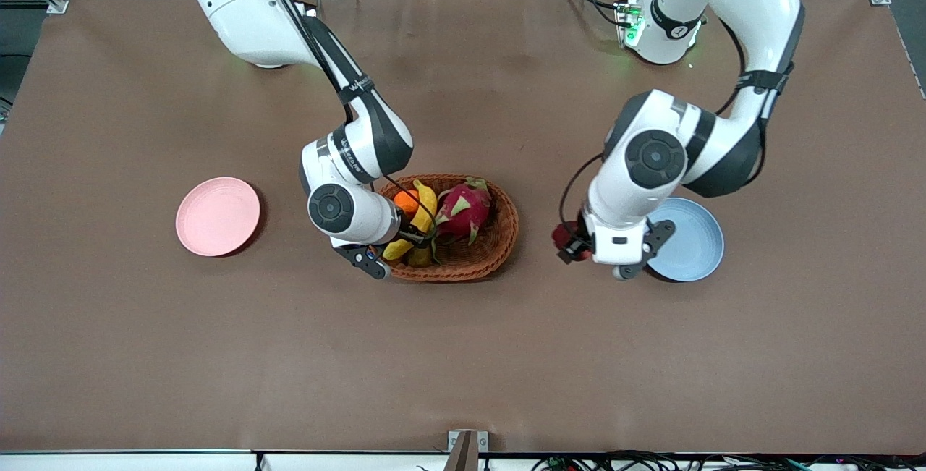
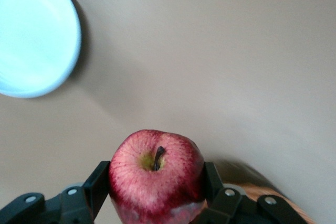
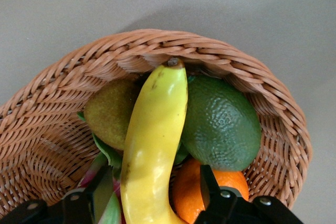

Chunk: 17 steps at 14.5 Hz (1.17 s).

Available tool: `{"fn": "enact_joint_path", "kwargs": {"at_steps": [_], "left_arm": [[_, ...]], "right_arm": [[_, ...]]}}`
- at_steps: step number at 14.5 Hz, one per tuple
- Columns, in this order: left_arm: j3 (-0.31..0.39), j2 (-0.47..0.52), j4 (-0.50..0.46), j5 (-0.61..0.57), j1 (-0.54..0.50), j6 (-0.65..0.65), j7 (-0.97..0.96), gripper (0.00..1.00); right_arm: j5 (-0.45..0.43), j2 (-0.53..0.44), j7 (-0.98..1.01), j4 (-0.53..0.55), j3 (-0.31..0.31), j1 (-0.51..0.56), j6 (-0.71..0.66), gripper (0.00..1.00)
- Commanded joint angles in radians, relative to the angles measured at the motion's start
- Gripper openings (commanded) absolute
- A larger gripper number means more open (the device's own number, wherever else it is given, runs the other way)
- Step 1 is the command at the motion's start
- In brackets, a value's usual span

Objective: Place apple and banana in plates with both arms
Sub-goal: 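Lift the red apple with the left gripper toward the blue plate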

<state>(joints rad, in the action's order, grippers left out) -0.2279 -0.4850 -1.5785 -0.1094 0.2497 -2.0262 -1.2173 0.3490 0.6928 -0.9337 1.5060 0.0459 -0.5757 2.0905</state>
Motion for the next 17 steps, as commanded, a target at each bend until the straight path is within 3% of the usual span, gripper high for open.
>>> {"fn": "enact_joint_path", "kwargs": {"at_steps": [1,5,11,12,14,17], "left_arm": [[-0.007,0.031,-0.103,-0.027,-0.087,0.007,0.148,0.47],[-0.008,0.028,-0.184,-0.099,-0.236,-0.011,0.364,0.47],[-0.014,-0.075,-0.187,-0.087,-0.366,-0.065,0.573,0.54],[-0.014,-0.089,-0.187,-0.087,-0.366,-0.078,0.579,0.58],[-0.013,-0.102,-0.187,-0.085,-0.366,-0.092,0.581,0.99],[-0.016,-0.092,-0.184,-0.085,-0.374,-0.089,0.607,1.0]], "right_arm": [[0.021,0.011,-0.017,-0.018,0.006,-0.007,0.006,0.73],[0.076,0.013,-0.019,-0.016,0.006,-0.006,0.008,0.71],[0.084,0.019,-0.019,-0.016,0.006,-0.007,0.006,0.68],[0.082,0.019,-0.019,-0.016,0.006,-0.007,0.006,0.66],[0.082,0.021,-0.019,-0.016,0.006,-0.007,0.008,0.63],[0.082,0.027,-0.019,-0.016,0.006,-0.007,0.008,0.57]]}}
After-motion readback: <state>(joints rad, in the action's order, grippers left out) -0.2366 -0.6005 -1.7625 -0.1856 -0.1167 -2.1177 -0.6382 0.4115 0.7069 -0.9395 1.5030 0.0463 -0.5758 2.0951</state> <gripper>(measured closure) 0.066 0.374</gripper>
